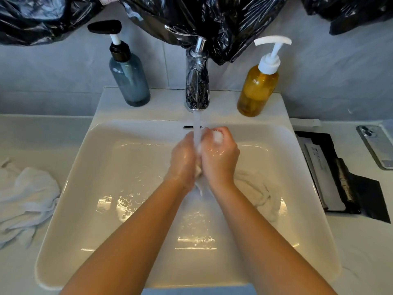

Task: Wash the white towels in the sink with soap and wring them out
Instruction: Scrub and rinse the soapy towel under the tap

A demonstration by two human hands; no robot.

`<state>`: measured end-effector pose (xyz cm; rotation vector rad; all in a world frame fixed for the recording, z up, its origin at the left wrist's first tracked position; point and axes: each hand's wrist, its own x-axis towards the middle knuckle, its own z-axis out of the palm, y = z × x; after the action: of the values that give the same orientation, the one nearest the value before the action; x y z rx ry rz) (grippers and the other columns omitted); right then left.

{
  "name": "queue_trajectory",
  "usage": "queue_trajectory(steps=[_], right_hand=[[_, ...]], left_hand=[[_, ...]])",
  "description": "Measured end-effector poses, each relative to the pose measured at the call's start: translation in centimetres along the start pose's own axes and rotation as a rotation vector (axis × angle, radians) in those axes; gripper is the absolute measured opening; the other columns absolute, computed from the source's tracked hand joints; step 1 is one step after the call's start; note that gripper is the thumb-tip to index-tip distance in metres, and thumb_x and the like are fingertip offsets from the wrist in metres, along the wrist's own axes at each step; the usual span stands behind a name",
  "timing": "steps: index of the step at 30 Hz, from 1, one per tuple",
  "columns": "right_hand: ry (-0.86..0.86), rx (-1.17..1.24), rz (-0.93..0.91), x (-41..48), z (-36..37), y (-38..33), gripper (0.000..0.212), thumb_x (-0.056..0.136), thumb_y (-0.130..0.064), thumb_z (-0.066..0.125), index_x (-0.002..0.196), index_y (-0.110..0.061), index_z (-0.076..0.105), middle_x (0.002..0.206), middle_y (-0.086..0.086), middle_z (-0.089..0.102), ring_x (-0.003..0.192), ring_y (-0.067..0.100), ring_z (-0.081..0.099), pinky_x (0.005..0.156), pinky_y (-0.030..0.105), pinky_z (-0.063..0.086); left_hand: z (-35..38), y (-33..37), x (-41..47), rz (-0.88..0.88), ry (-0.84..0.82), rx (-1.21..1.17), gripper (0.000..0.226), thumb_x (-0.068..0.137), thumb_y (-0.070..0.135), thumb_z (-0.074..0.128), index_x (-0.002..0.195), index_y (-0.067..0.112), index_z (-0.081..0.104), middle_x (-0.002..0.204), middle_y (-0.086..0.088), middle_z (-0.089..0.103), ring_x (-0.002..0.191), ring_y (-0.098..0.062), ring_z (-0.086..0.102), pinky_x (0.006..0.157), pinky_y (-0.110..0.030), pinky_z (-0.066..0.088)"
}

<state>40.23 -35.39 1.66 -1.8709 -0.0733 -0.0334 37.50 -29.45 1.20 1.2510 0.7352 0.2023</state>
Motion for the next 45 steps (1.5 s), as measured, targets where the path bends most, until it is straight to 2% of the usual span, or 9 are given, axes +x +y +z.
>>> queue_trajectory(steps=[4,9,15,20,24,28,36,41,45], right_hand=[[-0.038,0.207,0.273,1.2,-0.1,0.8,0.017,0.093,-0.037,0.06,0.083,-0.025,0.065,0.081,-0.003,0.068,0.078,0.018,0.064,0.072,0.035,0.053],[-0.196,0.392,0.145,-1.3,-0.3,0.4,0.013,0.097,-0.026,0.064,0.091,-0.034,0.071,0.094,-0.01,0.074,0.093,0.007,0.068,0.078,0.02,0.051],[-0.075,0.064,-0.08,-1.3,1.0,-0.5,0.029,0.089,-0.03,0.072,0.071,-0.037,0.05,0.069,-0.014,0.057,0.067,-0.005,0.057,0.059,0.006,0.039],[-0.052,0.059,0.112,1.7,1.1,0.7,0.021,0.092,-0.033,0.066,0.074,-0.024,0.061,0.074,-0.007,0.067,0.073,0.013,0.065,0.071,0.033,0.054],[-0.082,0.205,0.306,2.6,0.7,2.3,0.021,0.095,-0.033,0.063,0.078,-0.021,0.061,0.077,-0.002,0.066,0.075,0.018,0.064,0.066,0.025,0.051],[-0.151,0.269,0.376,2.3,0.7,3.0,0.024,0.095,-0.04,0.061,0.079,-0.023,0.063,0.09,0.011,0.072,0.09,0.03,0.069,0.085,0.041,0.057],[-0.206,0.312,0.372,2.6,0.6,3.5,0.025,0.093,-0.047,0.062,0.099,-0.023,0.063,0.099,0.007,0.073,0.09,0.027,0.071,0.09,0.045,0.056],[-0.268,0.241,0.241,1.9,0.3,2.3,0.073,0.084,-0.058,0.067,0.143,-0.023,0.041,0.132,0.001,0.057,0.11,0.023,0.061,0.099,0.046,0.051],[-0.433,0.35,0.22,1.2,-1.5,1.3,0.065,0.093,-0.032,0.069,0.144,-0.026,0.031,0.108,0.008,0.061,0.094,0.03,0.068,0.071,0.047,0.06]], left_hand=[[-1.9,-0.2,-0.1,-0.081,0.03,-0.085,0.045,0.084,0.056,0.053,0.093,0.014,0.067,0.085,-0.015,0.065,0.081,-0.028,0.065,0.074,-0.04,0.05],[-1.9,0.8,0.9,0.124,0.258,-0.122,0.021,0.083,0.05,0.051,0.089,0.037,0.065,0.106,-0.004,0.068,0.104,-0.026,0.064,0.091,-0.045,0.052],[0.1,0.1,0.9,0.193,0.18,0.158,0.034,0.104,0.027,0.036,0.079,0.017,0.056,0.072,0.004,0.058,0.063,-0.005,0.055,0.057,-0.017,0.045],[-0.9,-0.2,0.8,0.118,0.147,0.164,0.038,0.093,0.034,0.044,0.094,0.003,0.066,0.088,-0.016,0.071,0.083,-0.03,0.068,0.076,-0.041,0.055],[-1.5,-1.7,-0.2,0.227,0.09,0.149,0.042,0.092,0.039,0.046,0.085,-0.002,0.054,0.074,-0.01,0.053,0.07,-0.02,0.052,0.065,-0.037,0.046],[-2.4,-1.9,0.6,0.243,0.068,0.082,0.027,0.1,0.029,0.046,0.078,0.014,0.054,0.073,-0.005,0.054,0.067,-0.013,0.052,0.065,-0.027,0.045],[-3.0,-2.2,1.8,0.113,-0.015,-0.101,0.036,0.097,0.037,0.049,0.106,0.006,0.066,0.104,-0.016,0.072,0.096,-0.03,0.07,0.087,-0.043,0.056],[-3.5,-0.2,0.1,0.251,-0.022,-0.057,0.012,0.094,0.021,0.056,0.093,0.01,0.056,0.079,-0.011,0.056,0.064,-0.021,0.056,0.06,-0.029,0.049],[-4.2,1.1,-1.0,0.411,-0.007,-0.013,0.01,0.092,0.02,0.061,0.1,0.014,0.061,0.091,-0.007,0.066,0.09,-0.024,0.065,0.085,-0.038,0.054]])
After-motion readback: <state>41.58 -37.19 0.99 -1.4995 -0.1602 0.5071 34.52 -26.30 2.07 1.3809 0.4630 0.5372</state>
